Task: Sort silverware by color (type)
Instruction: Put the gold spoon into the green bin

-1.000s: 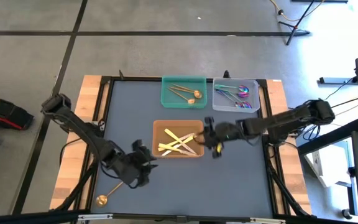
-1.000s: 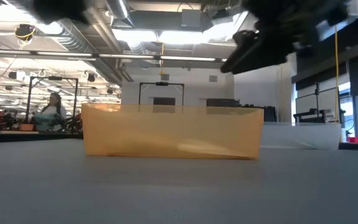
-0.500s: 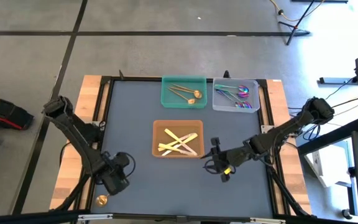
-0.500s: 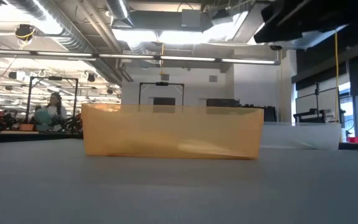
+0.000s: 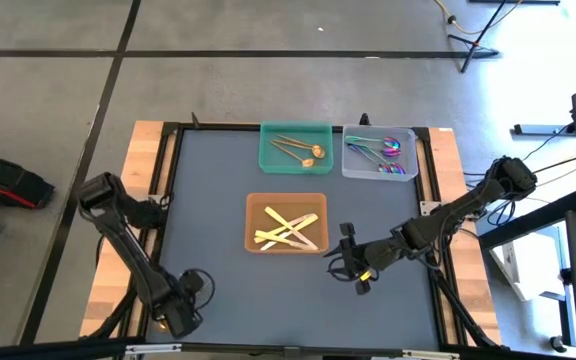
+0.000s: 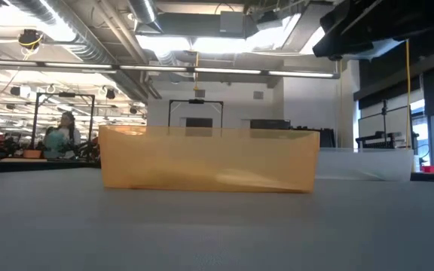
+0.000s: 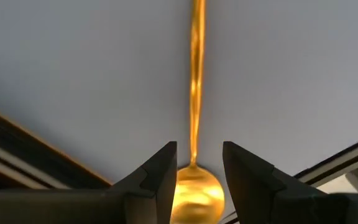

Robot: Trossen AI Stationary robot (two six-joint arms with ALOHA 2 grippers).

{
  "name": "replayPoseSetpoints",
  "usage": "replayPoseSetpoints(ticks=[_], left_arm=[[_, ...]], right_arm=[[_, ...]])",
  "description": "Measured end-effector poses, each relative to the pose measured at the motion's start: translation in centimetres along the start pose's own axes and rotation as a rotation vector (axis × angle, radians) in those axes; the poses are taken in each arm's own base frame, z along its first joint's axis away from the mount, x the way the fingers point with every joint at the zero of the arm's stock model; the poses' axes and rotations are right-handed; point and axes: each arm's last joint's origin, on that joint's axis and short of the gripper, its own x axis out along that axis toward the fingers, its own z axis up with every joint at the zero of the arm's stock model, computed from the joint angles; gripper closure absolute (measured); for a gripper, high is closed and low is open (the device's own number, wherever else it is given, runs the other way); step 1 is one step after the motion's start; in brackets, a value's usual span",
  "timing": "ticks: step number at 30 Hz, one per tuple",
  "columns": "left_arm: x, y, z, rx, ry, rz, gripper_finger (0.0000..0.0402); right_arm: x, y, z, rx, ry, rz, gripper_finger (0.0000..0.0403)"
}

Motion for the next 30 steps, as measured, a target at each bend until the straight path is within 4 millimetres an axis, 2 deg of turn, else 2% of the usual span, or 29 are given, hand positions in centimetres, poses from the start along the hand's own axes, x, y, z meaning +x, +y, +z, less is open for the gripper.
replayPoseSetpoints(ticks=[12,17,24,28,30], left_arm=[[2.5,-0.7,0.2,0.087,-0.009,0.058,0.0278],[3.0,-0.8,0.4,0.175,-0.017,0.077,0.0306],[2.8,-1.1,1.3,0.291,-0.066,0.059,0.0389],[1.9,-1.6,2.5,0.350,-0.161,0.030,0.0384],[0.6,-2.1,3.2,0.386,-0.230,-0.006,0.0383]], right_arm=[[0.0,0.0,0.0,-0.042,-0.003,0.000,0.0233],[0.0,-0.1,0.1,-0.051,-0.006,-0.020,0.0233],[0.0,-0.1,0.0,-0.045,-0.001,-0.019,0.0233],[0.0,-0.1,0.0,-0.027,0.000,-0.019,0.0233],[0.0,-0.1,0.0,-0.022,0.002,-0.020,0.0233]])
